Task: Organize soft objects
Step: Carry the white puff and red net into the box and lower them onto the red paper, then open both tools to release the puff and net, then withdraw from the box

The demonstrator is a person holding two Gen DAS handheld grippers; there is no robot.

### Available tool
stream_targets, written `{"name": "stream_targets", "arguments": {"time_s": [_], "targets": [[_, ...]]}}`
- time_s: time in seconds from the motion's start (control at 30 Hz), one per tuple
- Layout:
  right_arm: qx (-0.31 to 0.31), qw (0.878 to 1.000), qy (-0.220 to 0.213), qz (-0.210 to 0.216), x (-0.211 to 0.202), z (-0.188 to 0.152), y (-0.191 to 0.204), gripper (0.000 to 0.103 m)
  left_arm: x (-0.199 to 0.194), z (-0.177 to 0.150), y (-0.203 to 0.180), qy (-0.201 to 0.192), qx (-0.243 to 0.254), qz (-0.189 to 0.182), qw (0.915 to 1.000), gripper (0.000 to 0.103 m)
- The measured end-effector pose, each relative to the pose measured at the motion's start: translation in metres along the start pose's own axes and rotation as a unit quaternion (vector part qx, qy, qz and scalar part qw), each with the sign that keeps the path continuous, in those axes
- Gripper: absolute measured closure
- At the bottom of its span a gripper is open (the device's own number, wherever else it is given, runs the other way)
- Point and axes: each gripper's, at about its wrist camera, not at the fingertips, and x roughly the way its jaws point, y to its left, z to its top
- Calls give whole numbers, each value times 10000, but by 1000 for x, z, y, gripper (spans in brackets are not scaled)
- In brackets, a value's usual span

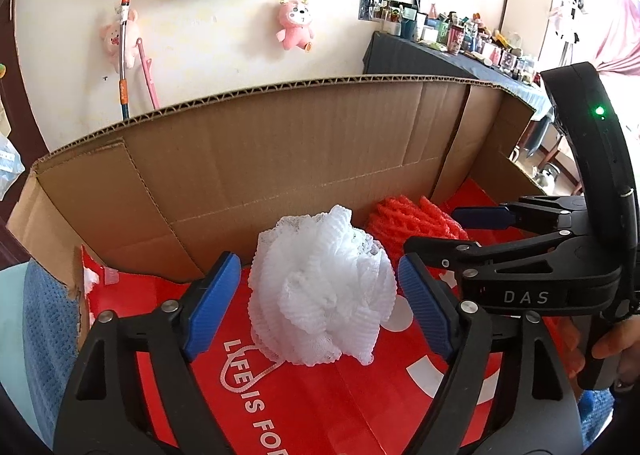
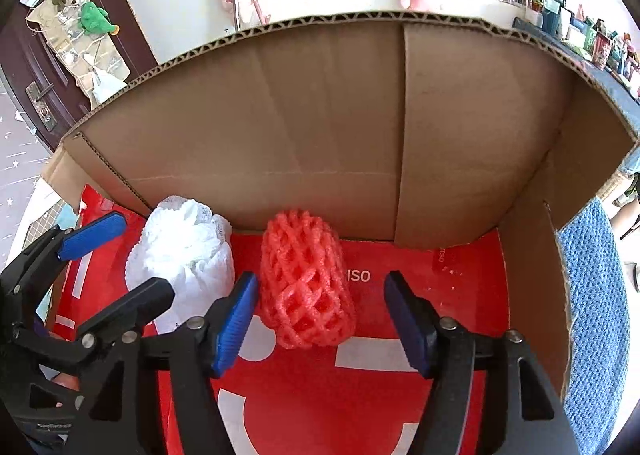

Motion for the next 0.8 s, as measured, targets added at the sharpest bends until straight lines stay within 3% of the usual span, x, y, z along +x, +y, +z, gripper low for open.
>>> {"name": "stream_targets", "arguments": {"time_s": [0.67, 0.8], "targets": [[-53, 9997, -229, -66, -36, -7, 16, 28, -32, -7, 1, -200, -102, 95, 9997, 19], [-70, 9992, -389, -56, -59, -13, 21, 23, -51, -10, 4, -338, -190, 127, 9992, 10]]}}
